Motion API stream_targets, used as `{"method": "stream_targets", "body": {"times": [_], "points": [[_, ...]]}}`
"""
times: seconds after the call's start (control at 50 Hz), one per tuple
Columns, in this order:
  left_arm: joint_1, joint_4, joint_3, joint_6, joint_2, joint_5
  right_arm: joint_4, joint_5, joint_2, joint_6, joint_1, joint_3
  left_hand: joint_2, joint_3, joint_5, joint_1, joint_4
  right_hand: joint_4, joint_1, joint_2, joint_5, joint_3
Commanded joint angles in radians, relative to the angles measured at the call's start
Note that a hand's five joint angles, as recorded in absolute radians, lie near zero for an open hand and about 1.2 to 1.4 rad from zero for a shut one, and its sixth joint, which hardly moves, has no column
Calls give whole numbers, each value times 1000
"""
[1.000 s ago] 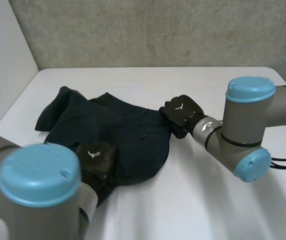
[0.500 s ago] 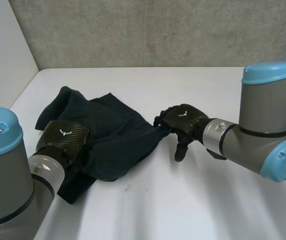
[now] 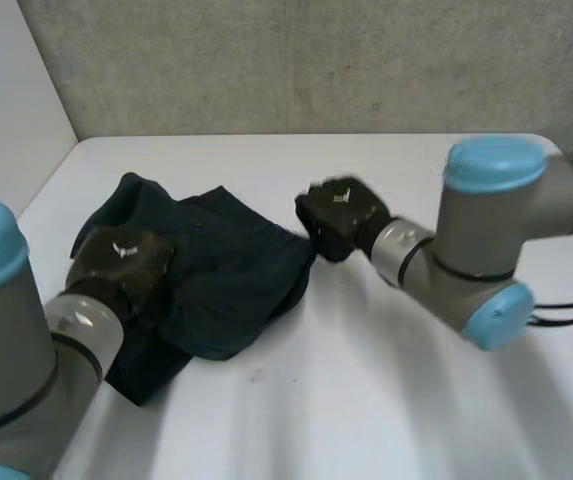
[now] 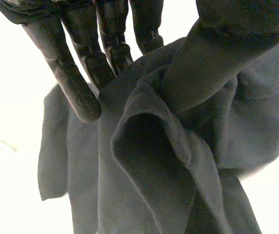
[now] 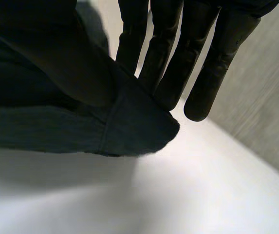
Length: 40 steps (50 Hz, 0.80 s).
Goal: Fold the shorts.
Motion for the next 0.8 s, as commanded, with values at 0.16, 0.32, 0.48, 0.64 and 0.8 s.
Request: {"method": "stream_targets", "body": {"times": [0.16, 0.32, 0.48, 0.64, 0.8], "points": [[68, -92, 307, 5, 268, 143, 126, 63, -537, -19, -87, -49, 199, 222, 225, 278, 200, 206, 432, 217, 240, 211], [84, -221, 531, 0, 389, 184, 208, 83, -703, -14, -87, -137, 199, 222, 225, 278, 200, 206, 432, 217, 240, 211], [78, -264, 594, 0, 417, 195, 298, 102, -722, -14, -85, -171, 199, 222, 225, 278, 200, 206, 432, 217, 240, 211], [86, -244, 485, -6, 284, 218, 361, 131, -601, -19, -90, -119, 199, 222, 225, 278, 200, 206, 432, 217, 240, 211], [88, -128, 573, -1, -133, 222, 331, 169, -369, -43, -88, -101, 199, 222, 225, 278, 200, 206, 432, 217, 240, 211]]}}
